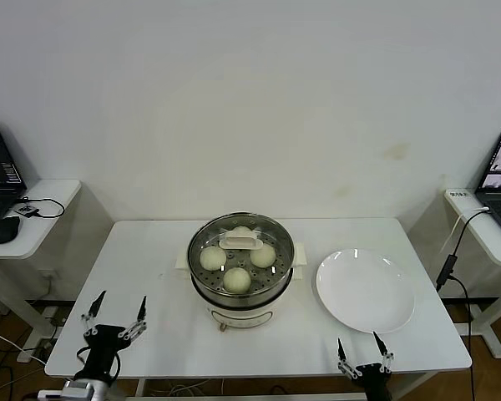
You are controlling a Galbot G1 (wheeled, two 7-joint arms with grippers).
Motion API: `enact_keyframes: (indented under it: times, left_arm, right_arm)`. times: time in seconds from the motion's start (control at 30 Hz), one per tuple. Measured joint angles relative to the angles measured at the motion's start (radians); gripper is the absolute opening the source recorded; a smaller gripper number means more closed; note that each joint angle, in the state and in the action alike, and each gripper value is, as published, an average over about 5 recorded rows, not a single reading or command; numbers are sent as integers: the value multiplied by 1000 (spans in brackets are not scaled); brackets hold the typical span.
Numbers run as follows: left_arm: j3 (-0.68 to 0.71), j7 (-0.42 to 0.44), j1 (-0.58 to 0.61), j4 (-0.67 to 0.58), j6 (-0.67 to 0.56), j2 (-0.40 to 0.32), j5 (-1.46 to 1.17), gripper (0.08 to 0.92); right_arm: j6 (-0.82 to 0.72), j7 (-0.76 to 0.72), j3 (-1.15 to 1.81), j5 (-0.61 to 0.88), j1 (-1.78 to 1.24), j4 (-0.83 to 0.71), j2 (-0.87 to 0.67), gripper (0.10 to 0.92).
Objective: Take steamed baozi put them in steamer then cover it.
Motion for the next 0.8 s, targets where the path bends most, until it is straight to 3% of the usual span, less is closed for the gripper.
enact_keyframes:
  times: [0.37,0.8]
  left_arm:
    - [-42,14,33,95,-69,5,-122,823]
    - [-58,28,50,117,-99,-9,-160,823]
  right_arm:
    - [-27,-13,-20,21,-57,79,-11,823]
    - [-57,-19,-30,45,-88,143,-14,823]
